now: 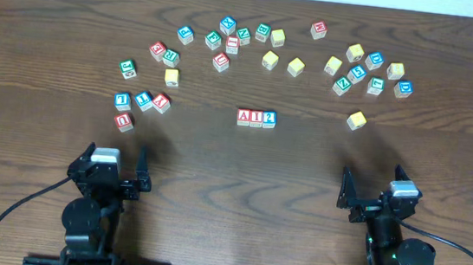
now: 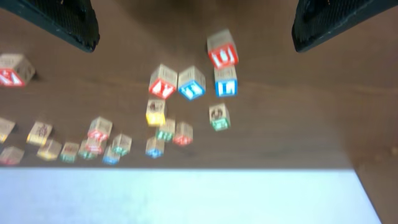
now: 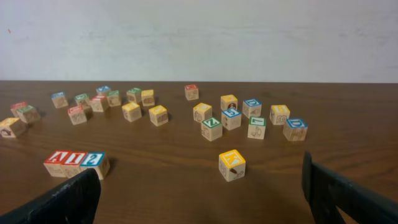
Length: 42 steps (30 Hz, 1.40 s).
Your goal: Spell out AI2
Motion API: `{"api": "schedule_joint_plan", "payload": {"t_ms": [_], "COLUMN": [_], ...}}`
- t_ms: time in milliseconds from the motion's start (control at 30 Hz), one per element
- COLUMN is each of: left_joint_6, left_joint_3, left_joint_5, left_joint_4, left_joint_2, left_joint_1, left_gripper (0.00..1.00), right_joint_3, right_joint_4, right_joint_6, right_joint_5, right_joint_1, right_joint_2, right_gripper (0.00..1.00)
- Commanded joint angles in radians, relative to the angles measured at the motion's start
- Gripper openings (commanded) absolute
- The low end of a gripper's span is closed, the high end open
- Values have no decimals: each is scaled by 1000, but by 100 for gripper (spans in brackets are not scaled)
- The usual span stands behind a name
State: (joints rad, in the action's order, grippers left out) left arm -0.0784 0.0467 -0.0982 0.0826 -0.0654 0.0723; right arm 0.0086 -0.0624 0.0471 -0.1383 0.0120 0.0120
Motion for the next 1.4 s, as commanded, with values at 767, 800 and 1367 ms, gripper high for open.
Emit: {"api": "schedule_joint_plan", "payload": {"t_ms": [767, 800, 1367], "left_joint_6": [-22, -22, -22], "left_joint_3": [-43, -43, -43], "left_joint_5": [31, 31, 31], "left_joint_4": [-17, -17, -17], "left_joint_2": [64, 64, 60], "left_joint_1": [6, 6, 6], "left_gripper": [98, 98, 98], "right_joint_3": [-3, -3, -3], "right_joint_4": [-2, -2, -2], "right_joint_6": [-11, -11, -11], "right_joint_5": [4, 4, 4], "right_joint_1": [-4, -4, -4], "right_joint_2": [-5, -5, -5], "right_gripper": [99, 99, 99]}}
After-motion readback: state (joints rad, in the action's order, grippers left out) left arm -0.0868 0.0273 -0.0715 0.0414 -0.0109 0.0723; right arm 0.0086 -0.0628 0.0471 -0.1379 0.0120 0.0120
